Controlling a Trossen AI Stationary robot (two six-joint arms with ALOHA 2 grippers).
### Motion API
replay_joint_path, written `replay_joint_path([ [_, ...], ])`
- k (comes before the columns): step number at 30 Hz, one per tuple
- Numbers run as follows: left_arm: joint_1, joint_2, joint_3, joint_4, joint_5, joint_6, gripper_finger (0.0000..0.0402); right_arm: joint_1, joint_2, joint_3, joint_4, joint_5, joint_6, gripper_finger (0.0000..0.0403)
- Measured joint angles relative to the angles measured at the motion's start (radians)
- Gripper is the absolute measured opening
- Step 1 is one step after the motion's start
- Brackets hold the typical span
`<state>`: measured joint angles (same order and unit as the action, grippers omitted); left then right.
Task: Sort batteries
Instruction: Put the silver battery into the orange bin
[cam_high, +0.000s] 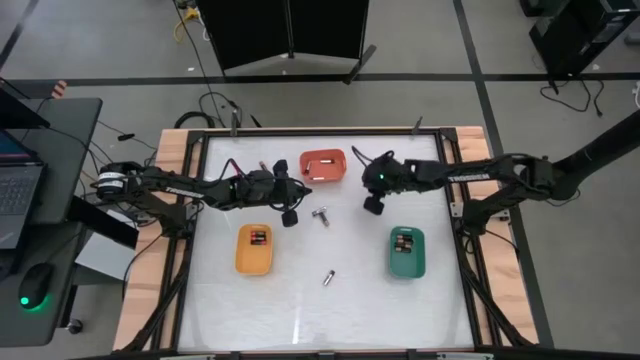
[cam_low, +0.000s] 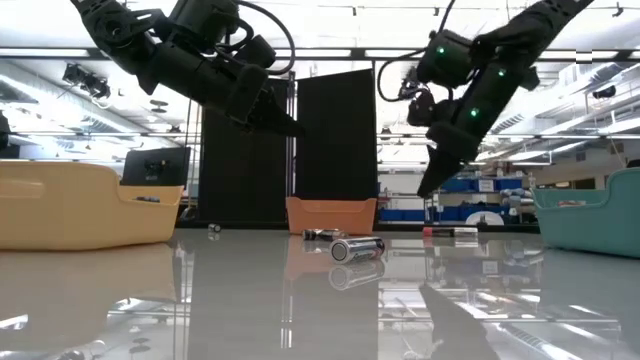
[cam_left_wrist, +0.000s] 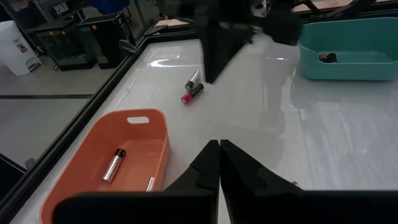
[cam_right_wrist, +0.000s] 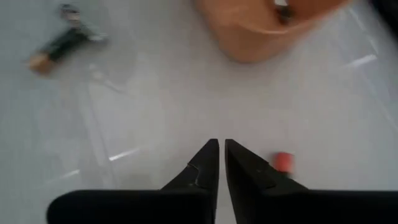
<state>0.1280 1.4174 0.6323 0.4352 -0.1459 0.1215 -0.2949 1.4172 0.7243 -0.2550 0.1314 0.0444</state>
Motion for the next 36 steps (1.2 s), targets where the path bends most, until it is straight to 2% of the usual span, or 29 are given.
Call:
replay_joint_path([
  [5, 0.0, 0.0, 0.0, -0.001, 0.0, -0.001, 0.0018, -0.084, -0.003, 0.044, -0.149, 0.006, -0.094, 0.001],
  [8, 0.0, 0.0, 0.0, -0.002, 0.0, -0.003, 0.0018, -0.143, -0.002, 0.047, -0.206, 0.006, -0.154, 0.0013],
  [16, 0.0, 0.0, 0.0, -0.004, 0.0, -0.003, 0.0018, -0.279, 0.004, 0.047, -0.271, 0.006, -0.288, 0.0114],
  [20, 0.0, 0.0, 0.0, -0.004, 0.0, -0.003, 0.0018, -0.34, 0.025, 0.047, -0.256, -0.014, -0.342, 0.014],
  [25, 0.0, 0.0, 0.0, -0.006, 0.009, -0.002, 0.0018, -0.386, 0.096, 0.047, -0.22, -0.073, -0.355, 0.014],
  [31, 0.0, 0.0, 0.0, -0.015, 0.018, 0.001, 0.0018, -0.396, 0.166, 0.047, -0.213, -0.084, -0.361, 0.013],
  [36, 0.0, 0.0, 0.0, -0.016, 0.019, 0.002, 0.0018, -0.397, 0.18, 0.05, -0.213, -0.088, -0.362, 0.0104],
])
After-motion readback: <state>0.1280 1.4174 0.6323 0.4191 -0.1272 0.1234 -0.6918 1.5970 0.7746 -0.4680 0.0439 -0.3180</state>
